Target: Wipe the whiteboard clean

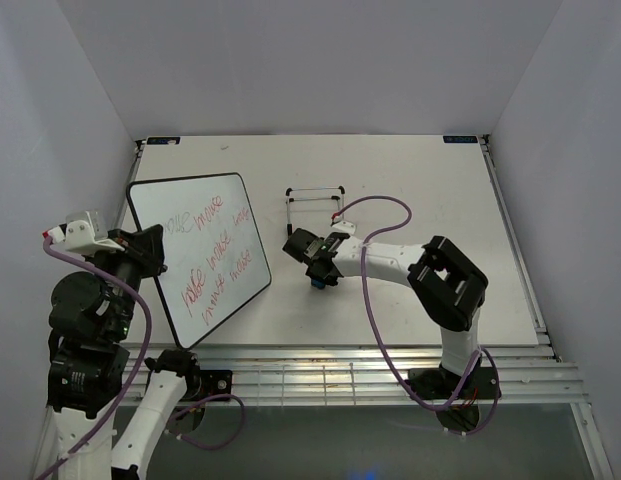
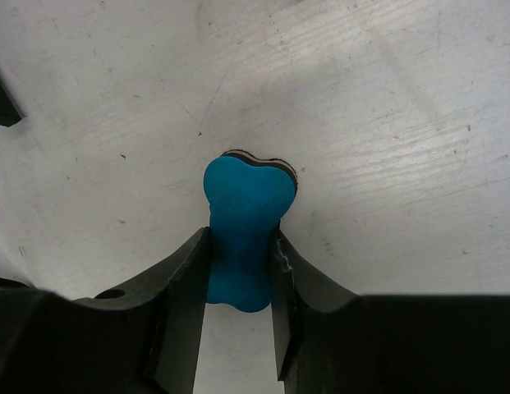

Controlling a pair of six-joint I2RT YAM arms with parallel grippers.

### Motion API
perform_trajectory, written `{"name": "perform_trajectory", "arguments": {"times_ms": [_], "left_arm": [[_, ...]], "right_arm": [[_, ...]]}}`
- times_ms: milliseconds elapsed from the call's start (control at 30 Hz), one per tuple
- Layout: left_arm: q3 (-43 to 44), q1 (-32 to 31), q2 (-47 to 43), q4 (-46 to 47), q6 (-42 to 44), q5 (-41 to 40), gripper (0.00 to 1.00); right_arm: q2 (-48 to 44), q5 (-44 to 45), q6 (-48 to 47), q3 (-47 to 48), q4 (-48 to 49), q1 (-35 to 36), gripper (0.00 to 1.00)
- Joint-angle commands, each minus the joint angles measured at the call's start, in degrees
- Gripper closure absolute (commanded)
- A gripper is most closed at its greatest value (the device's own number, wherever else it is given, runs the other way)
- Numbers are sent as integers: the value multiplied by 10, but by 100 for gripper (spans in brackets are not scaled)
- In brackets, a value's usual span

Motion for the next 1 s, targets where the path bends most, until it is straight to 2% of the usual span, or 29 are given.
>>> {"name": "perform_trajectory", "arguments": {"times_ms": [0,33,67,100,133,233,267,367,400,533,700,800,967], "left_arm": [[62,-2,11,-8,0,-7,100],[83,-3,15,-23,-6,-2,100],[92,-3,23,-53,-10,6,100],[98,-5,24,-65,-17,10,100],[99,-15,24,-75,-24,17,100],[91,-23,11,-94,-54,56,100],[87,-24,6,-97,-68,70,100],[70,-31,-7,-97,-88,136,100],[62,-32,-8,-95,-98,152,100],[43,-38,-17,-80,-121,231,100],[13,-42,-16,-49,-133,265,100],[-45,-41,-6,1,-153,291,100],[-122,-41,17,72,-178,279,100]], "right_arm": [[-29,35,9,-8,-8,3,71],[-39,38,-12,-15,-2,4,78],[-52,44,-24,-31,15,4,79],[-78,46,-39,-43,29,5,87],[-94,50,-77,-56,48,5,87],[-153,58,-114,-107,96,5,87],[-167,53,-158,-121,115,5,87],[-215,37,-232,-167,166,5,88],[-235,38,-241,-182,167,4,92],[-293,32,-289,-232,182,2,92],[-385,47,-328,-276,182,-3,92],[-460,62,-355,-299,180,-5,92],[-574,69,-411,-321,181,-10,92]]}}
